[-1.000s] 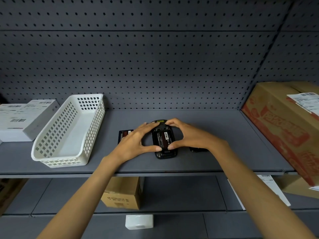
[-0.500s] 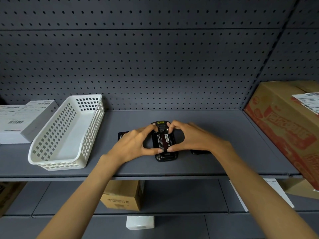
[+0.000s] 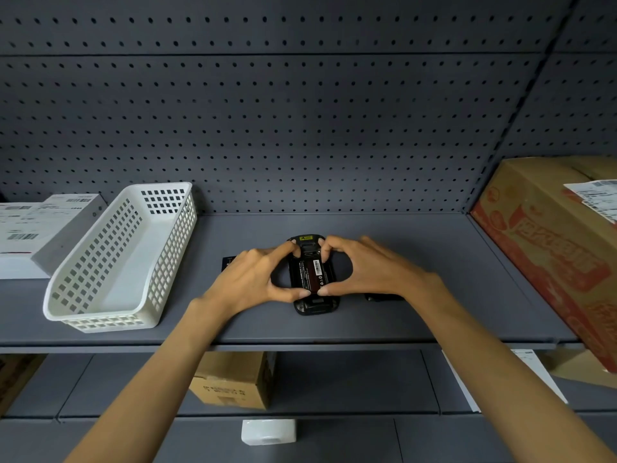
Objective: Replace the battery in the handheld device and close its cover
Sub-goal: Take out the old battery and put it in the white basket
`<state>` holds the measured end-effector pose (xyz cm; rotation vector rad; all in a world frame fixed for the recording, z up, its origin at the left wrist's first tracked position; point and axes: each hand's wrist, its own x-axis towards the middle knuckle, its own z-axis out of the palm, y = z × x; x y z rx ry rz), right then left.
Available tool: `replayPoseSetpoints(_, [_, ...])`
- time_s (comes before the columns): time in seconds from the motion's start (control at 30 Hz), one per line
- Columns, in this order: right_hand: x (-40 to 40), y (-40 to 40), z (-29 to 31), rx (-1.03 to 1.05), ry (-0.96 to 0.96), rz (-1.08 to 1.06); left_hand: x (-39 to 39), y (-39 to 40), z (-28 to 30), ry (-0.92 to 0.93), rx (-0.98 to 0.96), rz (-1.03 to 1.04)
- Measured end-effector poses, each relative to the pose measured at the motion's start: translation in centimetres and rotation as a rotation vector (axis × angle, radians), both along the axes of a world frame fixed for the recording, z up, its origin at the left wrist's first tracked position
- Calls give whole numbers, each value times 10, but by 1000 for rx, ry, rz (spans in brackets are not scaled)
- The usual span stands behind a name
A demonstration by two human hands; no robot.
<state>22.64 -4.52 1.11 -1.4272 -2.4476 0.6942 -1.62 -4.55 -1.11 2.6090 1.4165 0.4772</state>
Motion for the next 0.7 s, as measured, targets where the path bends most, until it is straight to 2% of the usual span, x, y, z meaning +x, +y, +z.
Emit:
replayPoseSetpoints(0.2, [2, 3, -4, 11, 38, 16, -5, 0, -1, -14, -18, -43])
replayPoseSetpoints(0.5, [5, 8, -3, -30, 150, -1, -2, 2, 0, -69, -6, 7])
replayPoseSetpoints(0.7, [4, 9, -5, -51, 251, -50, 0, 1, 4, -316, -113, 31])
